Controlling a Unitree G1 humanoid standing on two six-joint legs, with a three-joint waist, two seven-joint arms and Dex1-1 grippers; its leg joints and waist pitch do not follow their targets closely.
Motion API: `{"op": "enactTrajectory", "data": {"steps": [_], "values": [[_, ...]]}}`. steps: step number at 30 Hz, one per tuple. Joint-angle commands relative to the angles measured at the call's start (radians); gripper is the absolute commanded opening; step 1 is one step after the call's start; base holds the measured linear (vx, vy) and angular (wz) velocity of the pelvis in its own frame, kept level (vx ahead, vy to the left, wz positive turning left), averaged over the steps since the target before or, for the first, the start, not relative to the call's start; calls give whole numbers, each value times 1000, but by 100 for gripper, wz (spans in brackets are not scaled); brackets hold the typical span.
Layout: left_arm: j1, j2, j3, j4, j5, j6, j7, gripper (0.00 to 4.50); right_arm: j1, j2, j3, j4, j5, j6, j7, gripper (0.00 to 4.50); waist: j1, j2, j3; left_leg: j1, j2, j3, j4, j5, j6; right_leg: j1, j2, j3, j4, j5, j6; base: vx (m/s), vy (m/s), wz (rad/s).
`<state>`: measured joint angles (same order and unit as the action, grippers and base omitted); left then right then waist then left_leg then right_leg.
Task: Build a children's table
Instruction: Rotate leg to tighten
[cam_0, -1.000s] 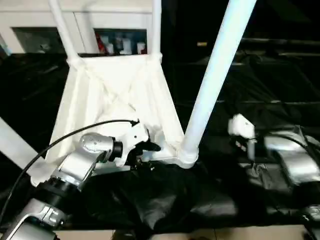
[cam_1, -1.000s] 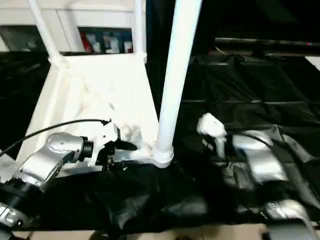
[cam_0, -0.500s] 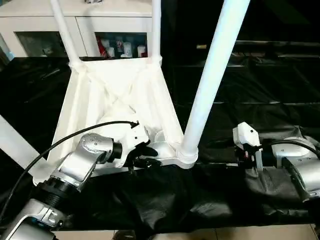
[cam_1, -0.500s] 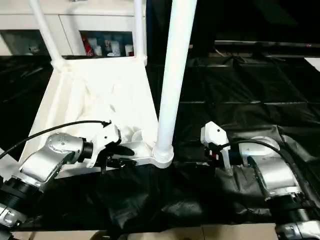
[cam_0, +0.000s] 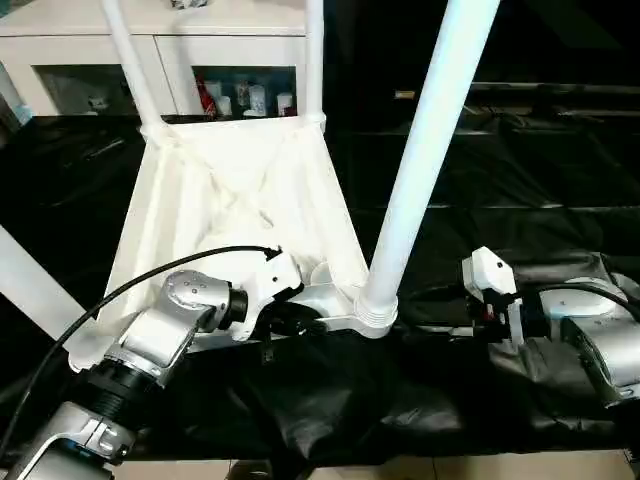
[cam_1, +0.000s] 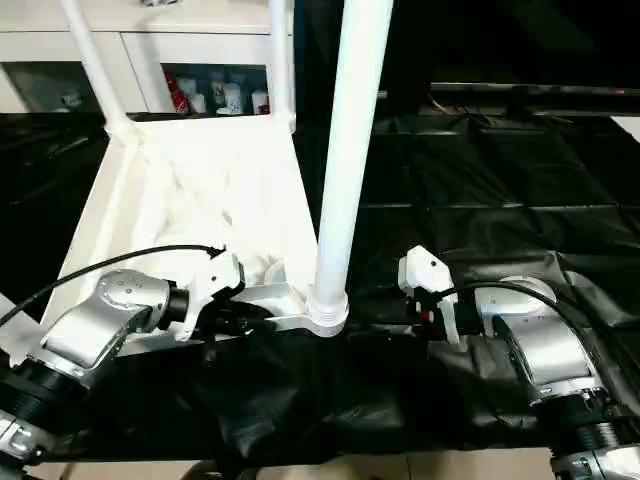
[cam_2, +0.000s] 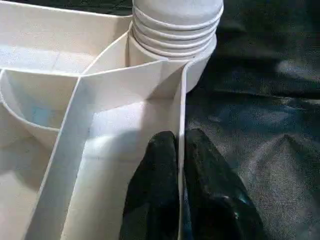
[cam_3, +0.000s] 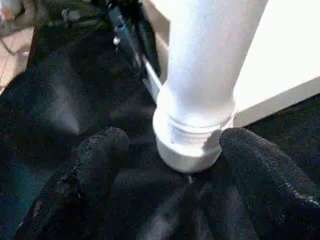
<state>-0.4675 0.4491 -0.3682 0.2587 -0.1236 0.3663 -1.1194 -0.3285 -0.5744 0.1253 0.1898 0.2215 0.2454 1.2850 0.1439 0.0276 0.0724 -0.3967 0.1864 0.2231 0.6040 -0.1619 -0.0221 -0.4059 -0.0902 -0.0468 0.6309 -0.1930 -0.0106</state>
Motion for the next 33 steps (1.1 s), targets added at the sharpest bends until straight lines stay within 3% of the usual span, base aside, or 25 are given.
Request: {"op": "enactTrajectory", "data": {"steps": [1,3,5,10,18,20,21,22,23,25,33], "values": [[10,-4,-3,0,4,0,2,10,-18,5,-8,9,6,10,-15,394,1,-10,-78,31,49,-43,-72,-263,15,33,-64,37,-89,-293,-185,0,0,0],[9,-6,0,3,3,-3,3,4,-17,10,16,22,-20,-10,-23,399,1,-11,-78,31,50,-43,-72,-261,13,33,-63,37,-89,-289,-183,0,0,0],[10,-9,4,4,-2,-5,4,0,-22,28,23,39,-37,-36,-50,436,0,-15,-78,30,49,-41,-72,-252,13,33,-64,38,-87,-278,-182,0,0,0],[21,-19,12,7,-17,-25,-8,0,-47,83,48,103,-82,-117,-119,436,-3,-15,-78,31,49,-42,-73,-266,5,32,-66,38,-90,-307,-175,0,0,0],[33,-21,7,8,-11,-32,-5,0,-105,147,54,205,-84,-170,-135,436,-5,-18,-81,31,48,-40,-72,-251,12,33,-65,39,-86,-284,-180,0,0,0],[35,-20,9,8,-10,-35,-5,0,-119,158,53,233,-84,-183,-144,399,-4,-17,-82,31,49,-39,-72,-237,15,33,-62,39,-83,-257,-182,0,0,0],[37,-19,9,8,-9,-37,-5,0,-128,164,53,252,-83,-193,-142,399,-5,-23,-82,29,48,-39,-71,-234,17,34,-63,38,-82,-252,-184,0,0,0],[40,-17,10,8,-7,-39,-5,0,-140,170,56,280,-83,-203,-131,393,-5,-19,-82,29,48,-39,-72,-236,19,33,-63,38,-83,-256,-185,0,0,0],[42,-17,10,7,-6,-39,-4,0,-143,171,58,290,-85,-210,-124,393,-8,-22,-81,28,47,-39,-73,-247,18,34,-63,37,-85,-270,-185,0,0,0],[42,-17,11,6,-6,-38,-3,0,-144,171,59,295,-86,-213,-121,356,-7,-21,-80,31,48,-39,-73,-257,14,33,-65,39,-87,-295,-179,0,0,0],[40,-17,22,16,0,-45,11,0,-160,185,61,343,-82,-236,-107,316,-8,-21,-81,31,49,-40,-74,-266,9,31,-65,39,-88,-317,-168,0,0,0]]}}
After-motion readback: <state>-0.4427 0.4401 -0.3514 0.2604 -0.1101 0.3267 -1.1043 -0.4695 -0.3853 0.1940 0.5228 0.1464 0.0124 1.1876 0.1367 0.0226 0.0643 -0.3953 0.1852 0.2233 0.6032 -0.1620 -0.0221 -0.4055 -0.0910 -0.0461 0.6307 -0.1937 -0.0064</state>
